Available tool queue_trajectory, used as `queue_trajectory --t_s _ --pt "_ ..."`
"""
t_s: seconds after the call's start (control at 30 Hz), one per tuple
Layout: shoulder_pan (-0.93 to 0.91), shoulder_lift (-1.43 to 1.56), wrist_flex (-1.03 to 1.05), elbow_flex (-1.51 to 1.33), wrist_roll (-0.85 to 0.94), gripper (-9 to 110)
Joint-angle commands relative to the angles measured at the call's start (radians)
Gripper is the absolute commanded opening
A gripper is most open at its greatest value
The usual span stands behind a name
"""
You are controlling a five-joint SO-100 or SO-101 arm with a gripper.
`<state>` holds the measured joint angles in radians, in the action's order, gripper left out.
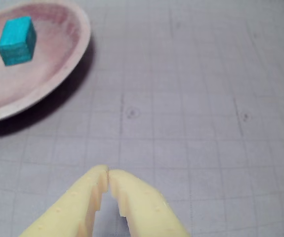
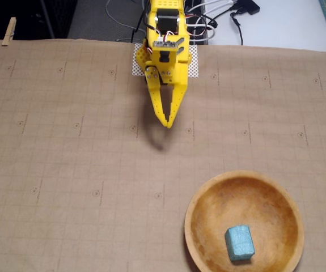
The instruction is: Grasp a blue block and put it in the bowl.
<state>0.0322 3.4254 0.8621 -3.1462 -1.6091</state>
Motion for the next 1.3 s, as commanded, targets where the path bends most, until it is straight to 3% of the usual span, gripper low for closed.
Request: queue_trajectory --t_s 0.0,0.8,1.27 --pt "0.002 0.006 0.049 0.017 0.008 -3" --pt "-0.014 0.005 0.488 0.017 0.008 -3" --pt "-0.003 0.008 0.497 0.017 0.006 -3"
